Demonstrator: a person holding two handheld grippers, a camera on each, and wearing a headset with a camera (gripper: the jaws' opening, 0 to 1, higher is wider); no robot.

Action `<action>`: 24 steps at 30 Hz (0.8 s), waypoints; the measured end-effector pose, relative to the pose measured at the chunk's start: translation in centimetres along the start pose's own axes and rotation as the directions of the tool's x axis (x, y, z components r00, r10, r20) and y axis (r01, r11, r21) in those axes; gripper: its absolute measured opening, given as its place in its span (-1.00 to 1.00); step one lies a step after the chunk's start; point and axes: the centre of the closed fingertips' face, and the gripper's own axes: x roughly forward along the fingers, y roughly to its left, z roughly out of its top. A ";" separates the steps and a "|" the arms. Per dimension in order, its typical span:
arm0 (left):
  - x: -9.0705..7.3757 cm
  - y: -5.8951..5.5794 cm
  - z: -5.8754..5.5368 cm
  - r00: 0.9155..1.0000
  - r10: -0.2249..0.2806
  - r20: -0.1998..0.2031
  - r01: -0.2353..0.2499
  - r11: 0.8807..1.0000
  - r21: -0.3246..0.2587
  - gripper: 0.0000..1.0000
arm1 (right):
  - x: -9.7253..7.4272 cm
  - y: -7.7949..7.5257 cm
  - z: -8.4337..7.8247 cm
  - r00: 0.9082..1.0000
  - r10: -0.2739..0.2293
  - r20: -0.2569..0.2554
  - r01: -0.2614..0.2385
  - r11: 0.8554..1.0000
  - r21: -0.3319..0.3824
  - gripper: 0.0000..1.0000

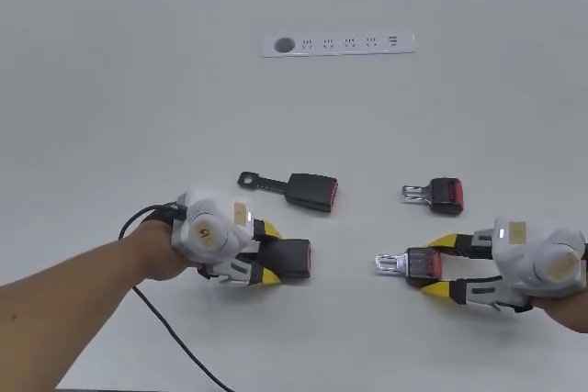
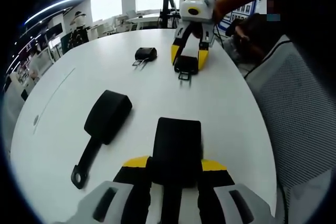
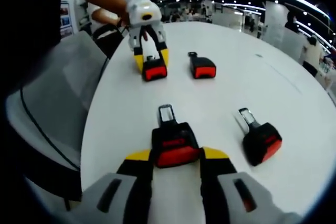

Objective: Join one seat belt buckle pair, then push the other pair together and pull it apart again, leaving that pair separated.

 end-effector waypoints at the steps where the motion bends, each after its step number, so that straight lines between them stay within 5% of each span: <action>1: 0.0 0.0 0.0 1.000 0.000 0.000 0.000 1.000 0.000 -0.30 | 0.2 0.1 0.2 1.000 0.003 0.003 -0.003 1.000 0.001 -0.30; 24: 0.1 -0.1 0.1 1.000 -0.004 -0.007 0.004 1.000 0.004 -0.30 | 4.4 1.1 4.2 0.998 0.022 0.054 -0.023 1.000 0.018 -0.31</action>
